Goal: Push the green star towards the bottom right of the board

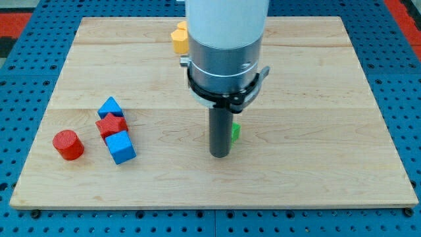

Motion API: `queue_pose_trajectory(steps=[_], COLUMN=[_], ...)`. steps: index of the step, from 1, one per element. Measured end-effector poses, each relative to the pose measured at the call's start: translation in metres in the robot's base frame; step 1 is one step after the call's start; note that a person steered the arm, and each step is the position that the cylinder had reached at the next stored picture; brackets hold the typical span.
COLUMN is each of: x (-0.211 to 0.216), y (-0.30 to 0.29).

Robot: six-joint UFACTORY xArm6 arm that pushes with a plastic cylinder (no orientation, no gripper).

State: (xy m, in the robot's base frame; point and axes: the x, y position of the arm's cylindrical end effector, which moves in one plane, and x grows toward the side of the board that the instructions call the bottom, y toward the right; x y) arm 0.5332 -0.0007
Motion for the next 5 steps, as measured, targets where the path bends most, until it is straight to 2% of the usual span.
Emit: queue_pose_trajectory(steps=[1,3,4,5], x=[-0.001,-0.044,-0.011,-0.011], y=[-0.028,-0.003,0.050,0.115])
